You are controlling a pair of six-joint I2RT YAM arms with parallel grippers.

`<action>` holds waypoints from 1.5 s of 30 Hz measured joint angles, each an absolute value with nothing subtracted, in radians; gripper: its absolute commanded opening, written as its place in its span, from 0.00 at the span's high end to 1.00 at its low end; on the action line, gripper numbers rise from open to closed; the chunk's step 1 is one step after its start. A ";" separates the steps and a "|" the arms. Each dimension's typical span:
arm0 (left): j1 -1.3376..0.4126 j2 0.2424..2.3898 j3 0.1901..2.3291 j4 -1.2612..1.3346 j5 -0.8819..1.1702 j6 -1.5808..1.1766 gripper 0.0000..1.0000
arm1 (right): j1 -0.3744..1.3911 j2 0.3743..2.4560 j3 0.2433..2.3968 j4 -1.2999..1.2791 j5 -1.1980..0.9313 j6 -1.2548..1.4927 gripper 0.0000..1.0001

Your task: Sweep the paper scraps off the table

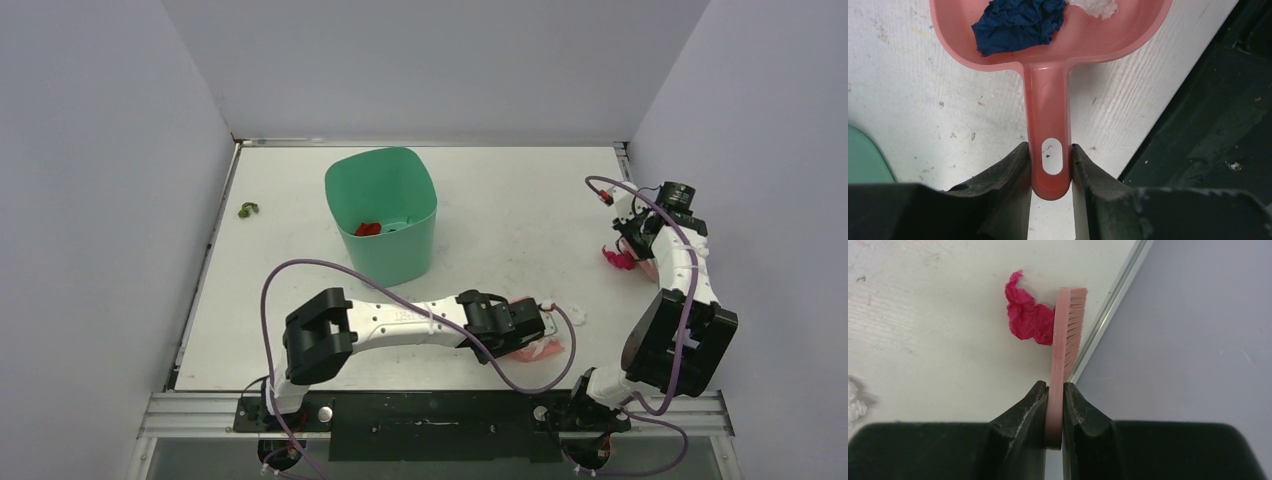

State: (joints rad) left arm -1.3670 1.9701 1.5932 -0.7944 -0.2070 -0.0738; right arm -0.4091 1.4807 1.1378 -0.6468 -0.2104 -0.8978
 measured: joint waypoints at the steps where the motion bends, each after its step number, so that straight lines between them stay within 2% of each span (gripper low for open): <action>1: -1.367 1.990 1.610 -0.802 -0.204 -0.070 1.00 | -0.408 1.476 1.124 -0.644 -0.218 -0.908 0.95; 8: -1.367 2.079 1.697 -0.823 -0.203 -0.054 1.00 | -0.409 1.371 1.070 -0.734 -0.311 -0.958 0.95; 15: -1.365 2.142 1.760 -0.820 -0.199 -0.042 1.00 | -0.384 1.204 1.022 -0.968 -0.457 -0.968 0.95; 23: -1.350 2.193 1.782 -0.798 -0.197 -0.040 1.00 | -0.351 1.113 1.021 -1.215 -0.587 -1.050 0.95; 30: -1.345 2.193 1.758 -0.724 -0.217 -0.039 1.00 | -0.345 1.135 1.092 -1.360 -0.630 -1.045 0.95; 45: -1.340 2.091 1.558 -0.537 -0.301 -0.041 1.00 | -0.339 1.185 1.376 -1.397 -0.637 -0.925 0.95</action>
